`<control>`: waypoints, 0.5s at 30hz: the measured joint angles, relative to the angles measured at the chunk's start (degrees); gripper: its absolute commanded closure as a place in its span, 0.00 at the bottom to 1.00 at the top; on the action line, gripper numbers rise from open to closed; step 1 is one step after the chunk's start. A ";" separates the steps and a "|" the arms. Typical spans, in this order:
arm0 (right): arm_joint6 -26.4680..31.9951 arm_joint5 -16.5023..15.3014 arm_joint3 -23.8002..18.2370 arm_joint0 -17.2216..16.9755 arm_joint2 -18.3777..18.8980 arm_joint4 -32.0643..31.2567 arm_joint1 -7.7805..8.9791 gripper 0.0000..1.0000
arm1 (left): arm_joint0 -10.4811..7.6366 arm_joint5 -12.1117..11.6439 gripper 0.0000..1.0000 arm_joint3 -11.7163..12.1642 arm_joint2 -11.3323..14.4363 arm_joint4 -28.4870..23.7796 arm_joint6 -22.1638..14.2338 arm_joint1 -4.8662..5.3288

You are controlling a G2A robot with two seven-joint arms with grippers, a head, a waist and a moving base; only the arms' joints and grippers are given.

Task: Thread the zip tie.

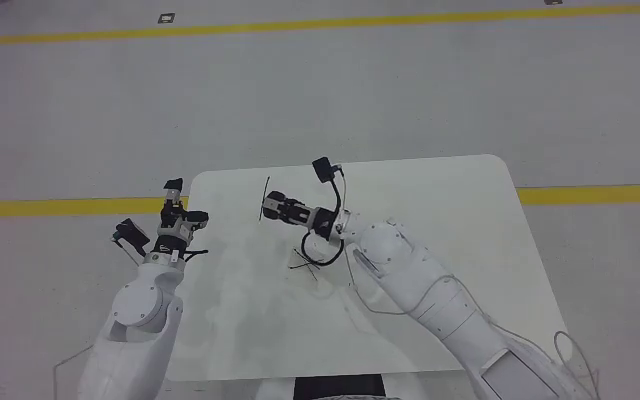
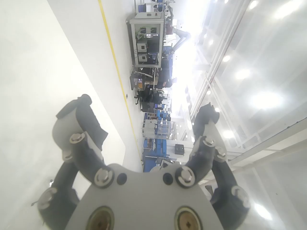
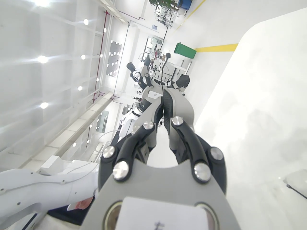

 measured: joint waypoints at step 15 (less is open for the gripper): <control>-3.65 0.22 1.59 1.31 -1.56 1.49 -1.40 1.00 | 0.00 -0.87 0.00 0.24 0.14 0.92 -2.20 0.04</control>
